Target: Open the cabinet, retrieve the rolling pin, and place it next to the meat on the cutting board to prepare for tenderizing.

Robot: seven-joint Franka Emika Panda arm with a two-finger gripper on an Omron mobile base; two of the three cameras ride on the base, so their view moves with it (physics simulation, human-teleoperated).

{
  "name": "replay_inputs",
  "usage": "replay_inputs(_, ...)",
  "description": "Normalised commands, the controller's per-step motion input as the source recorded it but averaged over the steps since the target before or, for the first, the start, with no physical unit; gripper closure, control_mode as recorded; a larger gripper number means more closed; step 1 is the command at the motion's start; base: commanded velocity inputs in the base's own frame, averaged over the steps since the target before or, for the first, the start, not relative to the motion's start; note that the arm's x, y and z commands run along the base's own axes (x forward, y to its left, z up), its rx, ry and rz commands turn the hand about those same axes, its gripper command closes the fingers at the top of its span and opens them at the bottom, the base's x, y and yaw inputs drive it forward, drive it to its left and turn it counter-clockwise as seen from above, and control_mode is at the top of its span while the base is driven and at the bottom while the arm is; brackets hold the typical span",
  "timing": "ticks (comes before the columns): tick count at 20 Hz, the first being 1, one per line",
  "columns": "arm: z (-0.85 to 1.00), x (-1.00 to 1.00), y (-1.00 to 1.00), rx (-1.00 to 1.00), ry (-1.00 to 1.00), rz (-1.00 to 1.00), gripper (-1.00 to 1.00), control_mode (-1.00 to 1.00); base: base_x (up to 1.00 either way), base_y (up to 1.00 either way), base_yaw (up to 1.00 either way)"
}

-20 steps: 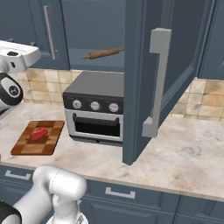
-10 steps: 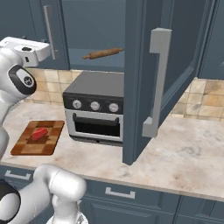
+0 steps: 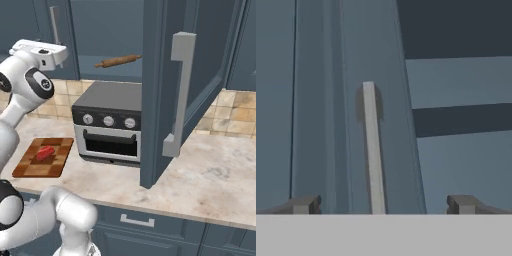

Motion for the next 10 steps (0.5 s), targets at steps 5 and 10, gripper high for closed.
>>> replay_inputs(5, -0.02, 0.49, 0.00, 0.00, 0.01, 0.00, -1.00, -1.00, 0.00, 0.00, 0.00)
replay_inputs(10, -0.07, 0.51, 0.02, 0.00, 0.02, 0.00, -1.00, -1.00, 0.00, 0.00, 0.00)
